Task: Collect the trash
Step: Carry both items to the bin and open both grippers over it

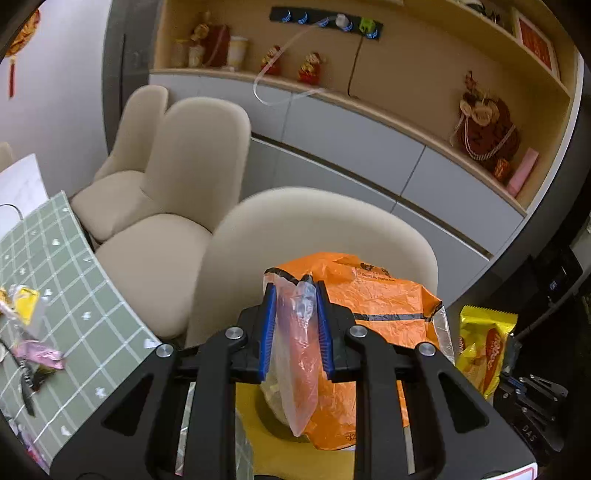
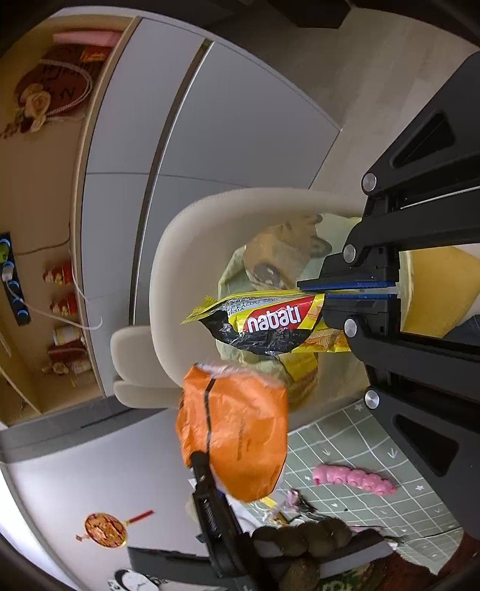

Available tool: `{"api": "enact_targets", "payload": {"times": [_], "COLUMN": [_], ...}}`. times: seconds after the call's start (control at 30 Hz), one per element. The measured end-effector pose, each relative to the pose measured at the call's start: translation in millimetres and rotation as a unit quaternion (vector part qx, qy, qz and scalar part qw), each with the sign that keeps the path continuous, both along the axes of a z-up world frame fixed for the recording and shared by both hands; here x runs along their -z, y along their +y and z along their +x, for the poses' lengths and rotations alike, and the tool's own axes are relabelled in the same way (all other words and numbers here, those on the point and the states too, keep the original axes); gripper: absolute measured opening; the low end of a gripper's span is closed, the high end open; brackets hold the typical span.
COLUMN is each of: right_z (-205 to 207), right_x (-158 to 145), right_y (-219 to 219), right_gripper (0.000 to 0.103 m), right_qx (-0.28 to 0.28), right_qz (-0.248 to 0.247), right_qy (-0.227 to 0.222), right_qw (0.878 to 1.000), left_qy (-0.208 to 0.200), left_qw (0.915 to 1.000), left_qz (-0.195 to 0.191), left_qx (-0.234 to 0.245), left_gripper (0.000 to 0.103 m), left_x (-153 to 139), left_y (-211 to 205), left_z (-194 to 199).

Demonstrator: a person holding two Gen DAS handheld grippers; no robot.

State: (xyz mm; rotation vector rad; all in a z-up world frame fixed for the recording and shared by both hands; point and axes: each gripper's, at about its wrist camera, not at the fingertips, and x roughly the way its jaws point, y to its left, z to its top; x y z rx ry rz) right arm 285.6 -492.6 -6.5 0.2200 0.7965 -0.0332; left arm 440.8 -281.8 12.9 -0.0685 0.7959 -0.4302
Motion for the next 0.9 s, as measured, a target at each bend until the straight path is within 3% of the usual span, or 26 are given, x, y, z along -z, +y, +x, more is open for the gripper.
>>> {"api": "enact_targets", "payload": {"times": [0.3, 0.5, 0.57, 0.73, 0.9], "right_z": [16.2, 30.3, 38.4, 58.8, 88.2], "right_x": [-14.4, -12.1, -11.2, -17.1, -16.8], "right_y": [-7.7, -5.1, -0.4, 15.8, 30.4], "right_gripper": [0.004, 0.004, 0.004, 0.004, 0.004], "right_qx": [0.024, 0.021, 0.011, -0.021, -0.063], "right_qz": [-0.021, -0.021, -0.023, -0.020, 0.043], "right_qy": [-0.020, -0.014, -0.013, -0.030, -0.045], "right_qw": [0.999, 0.999, 1.000, 0.999, 0.996], "left_qy": [0.060, 0.093, 0.101, 0.098, 0.100], "left_qw": [0.9978, 0.9950, 0.9939, 0.9927, 0.9932], "left_qz": [0.018, 0.010, -0.011, -0.040, -0.055], "left_qx": [0.024, 0.036, 0.042, 0.059, 0.021], "left_gripper": [0.020, 0.021, 0.025, 0.049, 0.050], "left_x": [54.4, 79.8, 81.3, 70.6, 55.2], "left_y": [-33.9, -47.0, -43.6, -25.1, 11.8], "left_z": [40.2, 50.8, 53.1, 52.7, 52.1]}}
